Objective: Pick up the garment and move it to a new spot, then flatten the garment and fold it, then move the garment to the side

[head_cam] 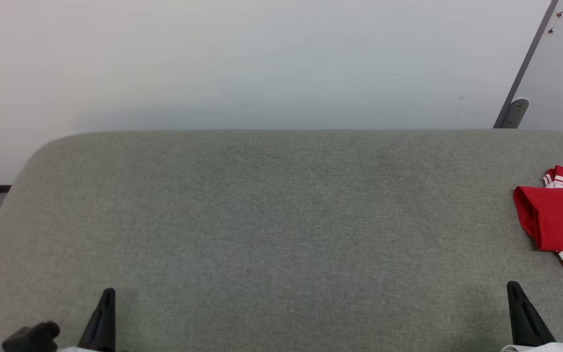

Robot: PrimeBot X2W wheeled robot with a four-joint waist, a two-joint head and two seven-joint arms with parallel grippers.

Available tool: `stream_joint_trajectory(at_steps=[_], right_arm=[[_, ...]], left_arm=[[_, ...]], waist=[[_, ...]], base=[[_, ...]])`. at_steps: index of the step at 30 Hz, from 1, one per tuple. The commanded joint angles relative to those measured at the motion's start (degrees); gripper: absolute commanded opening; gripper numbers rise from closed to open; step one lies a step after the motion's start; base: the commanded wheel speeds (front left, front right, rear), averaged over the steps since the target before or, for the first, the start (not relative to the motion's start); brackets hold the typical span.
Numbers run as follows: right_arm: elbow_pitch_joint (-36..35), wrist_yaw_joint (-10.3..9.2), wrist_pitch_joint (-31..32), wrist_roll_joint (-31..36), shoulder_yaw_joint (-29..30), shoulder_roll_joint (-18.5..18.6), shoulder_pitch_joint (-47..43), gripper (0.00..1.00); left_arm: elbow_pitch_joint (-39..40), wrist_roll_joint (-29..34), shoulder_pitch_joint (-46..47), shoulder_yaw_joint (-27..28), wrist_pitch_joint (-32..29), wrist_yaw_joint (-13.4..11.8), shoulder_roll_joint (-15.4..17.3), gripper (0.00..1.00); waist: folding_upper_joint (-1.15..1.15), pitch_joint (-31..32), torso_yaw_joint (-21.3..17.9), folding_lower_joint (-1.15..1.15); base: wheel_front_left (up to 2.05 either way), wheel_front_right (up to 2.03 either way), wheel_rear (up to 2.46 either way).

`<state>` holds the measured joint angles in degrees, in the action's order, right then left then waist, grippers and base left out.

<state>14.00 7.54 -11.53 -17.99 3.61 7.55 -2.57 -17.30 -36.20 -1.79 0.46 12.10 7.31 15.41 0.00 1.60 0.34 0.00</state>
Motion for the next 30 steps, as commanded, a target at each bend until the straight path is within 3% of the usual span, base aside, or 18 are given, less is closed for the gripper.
stream_joint_trajectory(at_steps=[1, 30], right_arm=[[-0.9, -0.01, 0.3, -2.0, 0.4, 0.2, 1.8, 0.0], [-0.8, -0.03, 6.7, -28.6, 1.3, -1.6, 4.4, 0.0]], left_arm=[[1.1, -1.5, 1.5, 0.6, -0.3, 0.0, 0.4, 0.0], [2.0, -21.6, 4.1, 2.7, -7.0, 0.1, -4.3, 0.0]], waist=[[0.0, 0.0, 0.0, 0.0], [0.0, -0.5, -0.1, 0.0]], base=[[0.0, 0.0, 0.0], [0.0, 0.0, 0.0]])
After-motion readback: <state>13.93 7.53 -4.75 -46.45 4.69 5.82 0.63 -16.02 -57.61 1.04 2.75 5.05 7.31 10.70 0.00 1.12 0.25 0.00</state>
